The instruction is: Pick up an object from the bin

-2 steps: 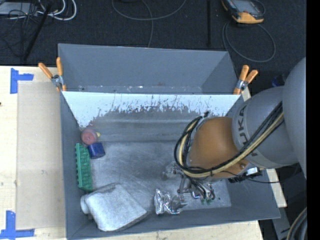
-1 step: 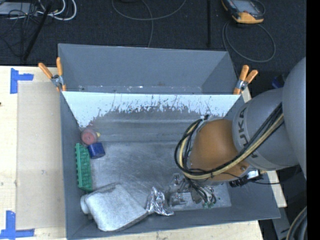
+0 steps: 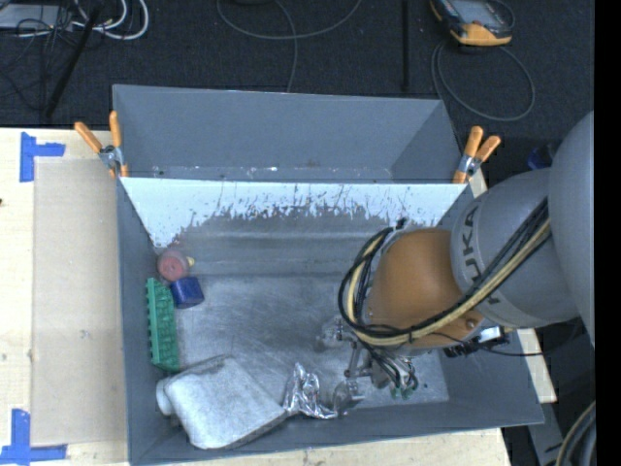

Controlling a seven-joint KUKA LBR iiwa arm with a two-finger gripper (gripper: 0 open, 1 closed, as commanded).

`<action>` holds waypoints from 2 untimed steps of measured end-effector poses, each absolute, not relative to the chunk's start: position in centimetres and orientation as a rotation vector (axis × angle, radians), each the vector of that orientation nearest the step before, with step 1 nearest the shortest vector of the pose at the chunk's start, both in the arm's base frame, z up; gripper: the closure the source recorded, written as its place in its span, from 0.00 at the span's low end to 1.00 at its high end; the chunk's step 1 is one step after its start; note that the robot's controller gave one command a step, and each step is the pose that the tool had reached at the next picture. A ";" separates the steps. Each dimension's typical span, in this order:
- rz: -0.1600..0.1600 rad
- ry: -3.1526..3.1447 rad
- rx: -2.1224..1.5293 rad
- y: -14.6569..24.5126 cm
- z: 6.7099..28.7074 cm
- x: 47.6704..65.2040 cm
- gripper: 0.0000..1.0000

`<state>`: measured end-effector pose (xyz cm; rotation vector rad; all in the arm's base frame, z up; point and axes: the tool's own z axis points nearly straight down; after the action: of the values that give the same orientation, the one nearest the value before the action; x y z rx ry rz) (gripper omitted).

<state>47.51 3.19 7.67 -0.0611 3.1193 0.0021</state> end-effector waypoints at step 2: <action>-0.002 3.130 -0.234 7.6 7.3 47.6 1.00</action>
Offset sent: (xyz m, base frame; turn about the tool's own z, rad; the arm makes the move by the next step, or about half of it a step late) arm -0.0009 0.0447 -0.0067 -0.1118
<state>47.61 7.57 7.26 -0.2342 3.1301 -0.0024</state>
